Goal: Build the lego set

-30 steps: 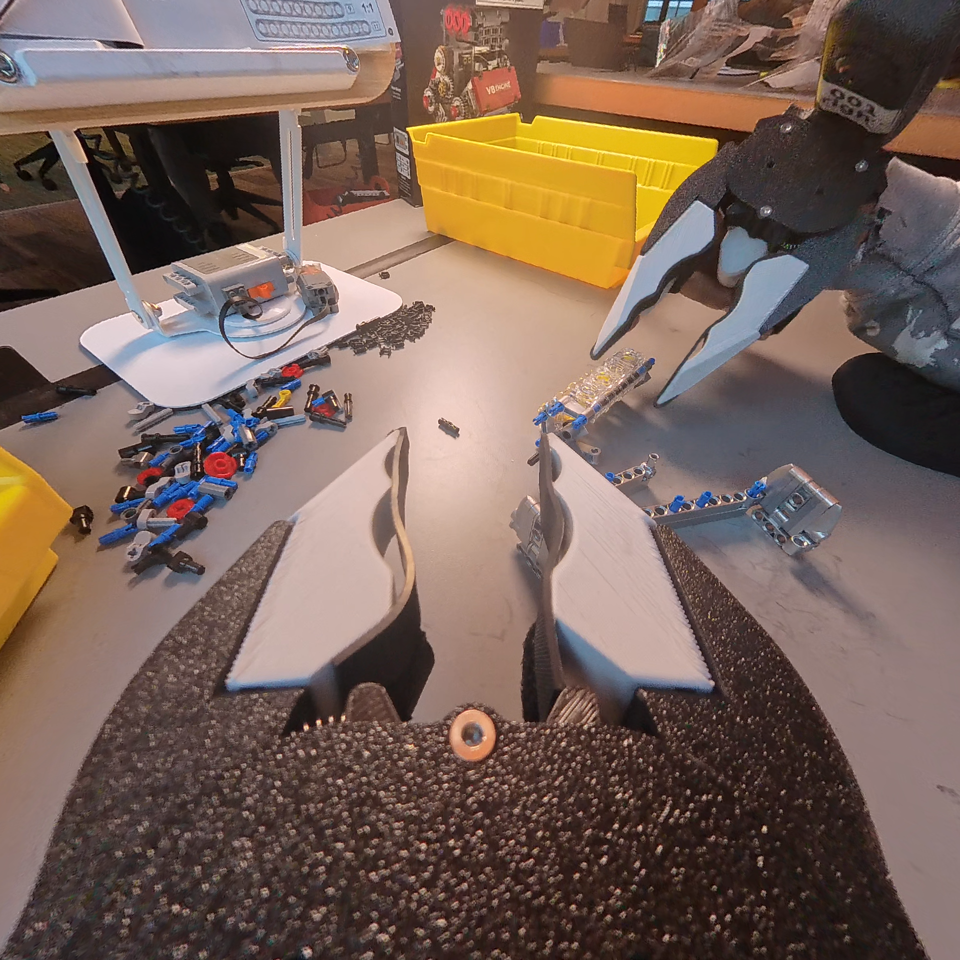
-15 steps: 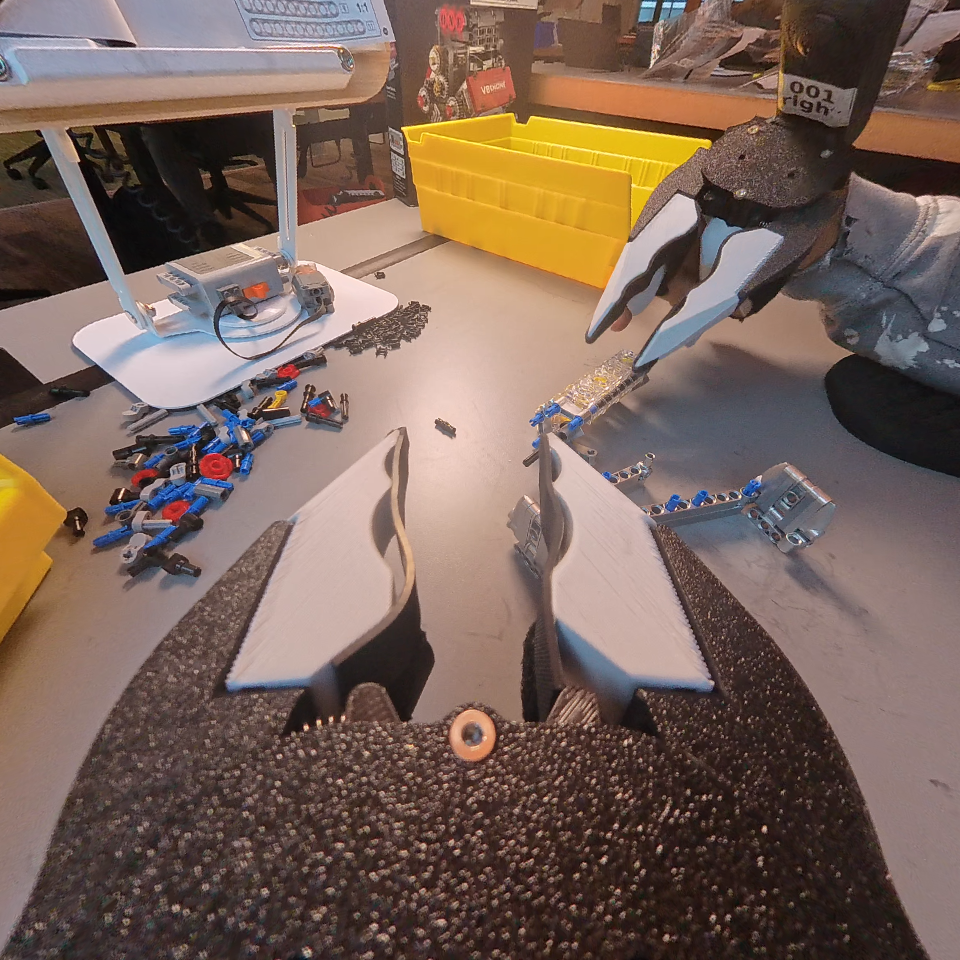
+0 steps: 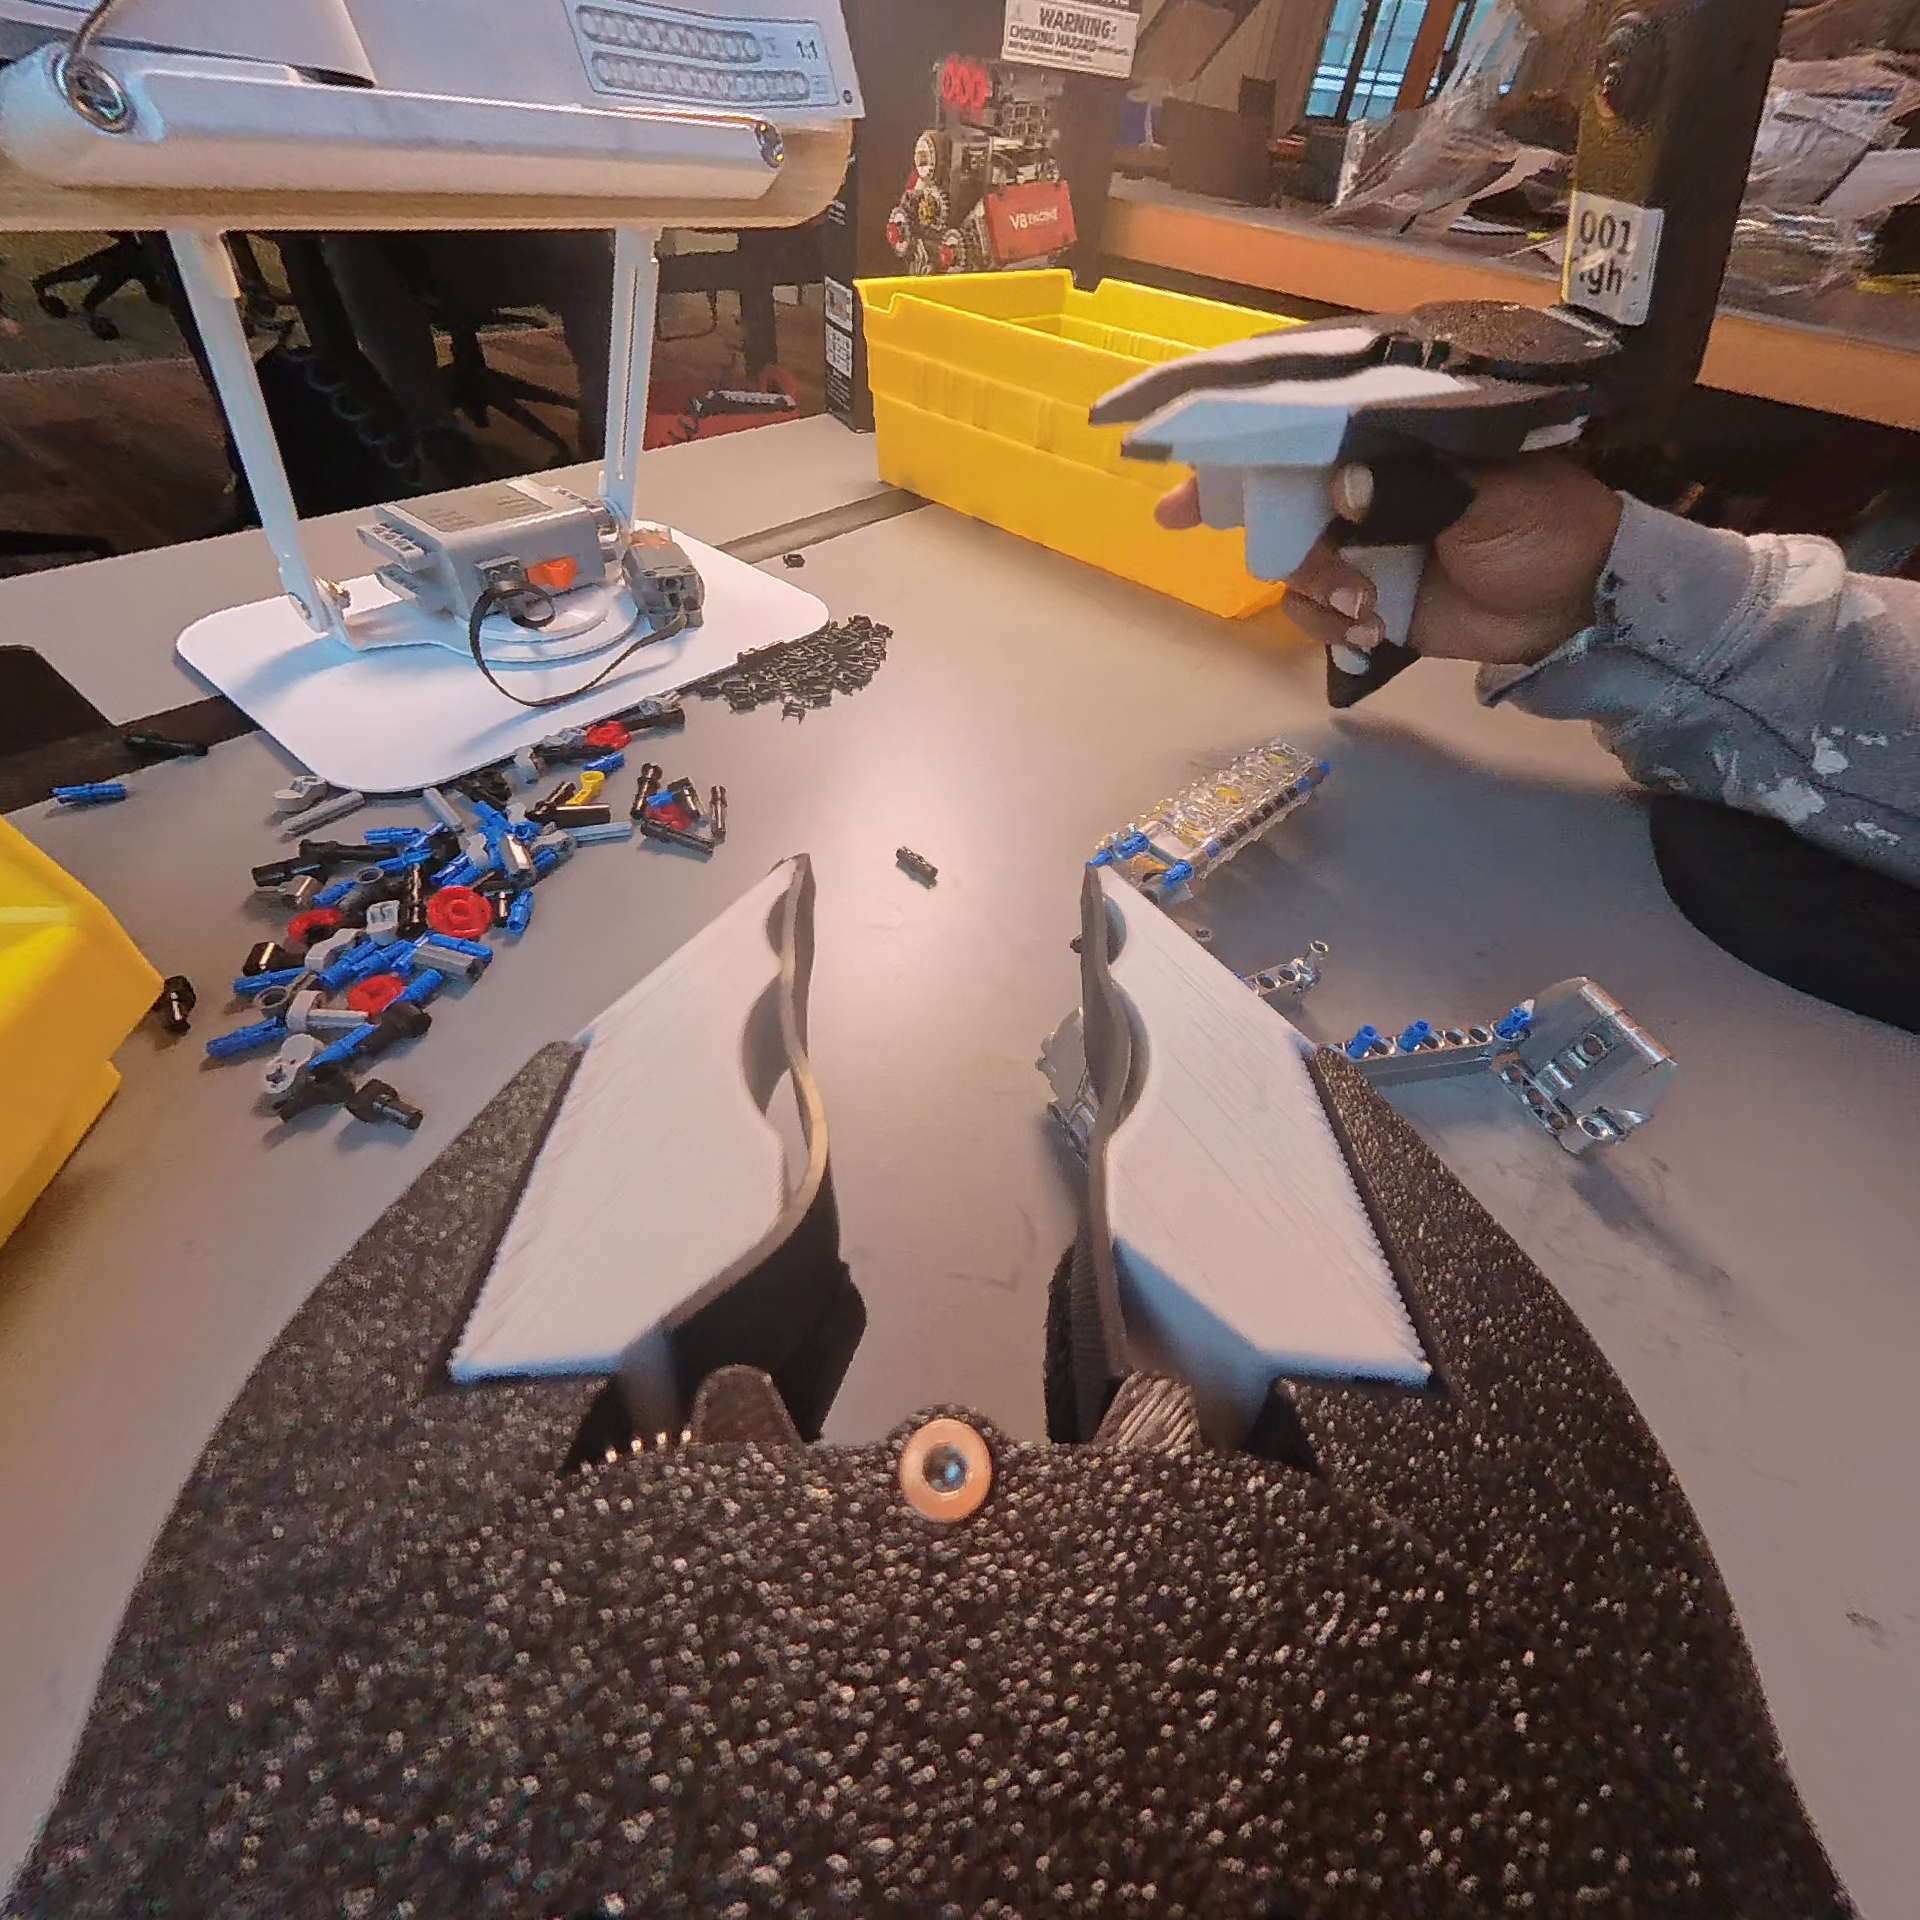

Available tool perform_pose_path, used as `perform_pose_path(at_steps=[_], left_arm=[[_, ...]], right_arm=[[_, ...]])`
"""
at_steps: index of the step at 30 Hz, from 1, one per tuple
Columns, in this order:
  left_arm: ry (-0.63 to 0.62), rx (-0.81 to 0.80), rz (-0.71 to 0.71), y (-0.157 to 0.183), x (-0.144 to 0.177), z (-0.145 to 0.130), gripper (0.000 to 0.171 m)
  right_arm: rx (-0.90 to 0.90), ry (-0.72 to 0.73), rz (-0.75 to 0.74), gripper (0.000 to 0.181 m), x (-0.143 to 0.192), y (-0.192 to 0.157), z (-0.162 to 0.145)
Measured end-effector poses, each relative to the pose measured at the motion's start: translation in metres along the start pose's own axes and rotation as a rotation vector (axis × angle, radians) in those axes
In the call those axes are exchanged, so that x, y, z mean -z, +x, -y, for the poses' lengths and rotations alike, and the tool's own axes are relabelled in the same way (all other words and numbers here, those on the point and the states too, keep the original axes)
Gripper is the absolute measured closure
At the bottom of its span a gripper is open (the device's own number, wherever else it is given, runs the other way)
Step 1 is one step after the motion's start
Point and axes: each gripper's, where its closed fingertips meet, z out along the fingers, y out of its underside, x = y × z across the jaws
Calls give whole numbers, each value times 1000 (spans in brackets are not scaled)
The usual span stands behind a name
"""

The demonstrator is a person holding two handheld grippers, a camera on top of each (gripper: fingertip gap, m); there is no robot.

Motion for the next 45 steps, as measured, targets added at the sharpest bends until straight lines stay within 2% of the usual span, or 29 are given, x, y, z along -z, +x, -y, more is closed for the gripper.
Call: perform_pose_path(at_steps=[1,6,8,12,14,16,45], left_arm=[[-4,8,9,-2,-1,-1,122],[25,7,57,-12,0,4,123],[39,5,74,-15,2,6,123],[54,-9,120,-22,4,8,123],[55,-7,127,-24,4,8,123],[53,-3,126,-25,3,8,123],[73,-12,120,-22,-2,12,128]], right_arm=[[9,52,-57,162,-5,14,12],[71,232,-265,167,-41,85,95],[55,243,-312,167,-61,109,111],[41,168,-407,170,-90,145,97],[11,207,-413,177,-92,151,92],[10,224,-404,181,-90,153,90],[-7,211,-349,179,-89,151,87]])
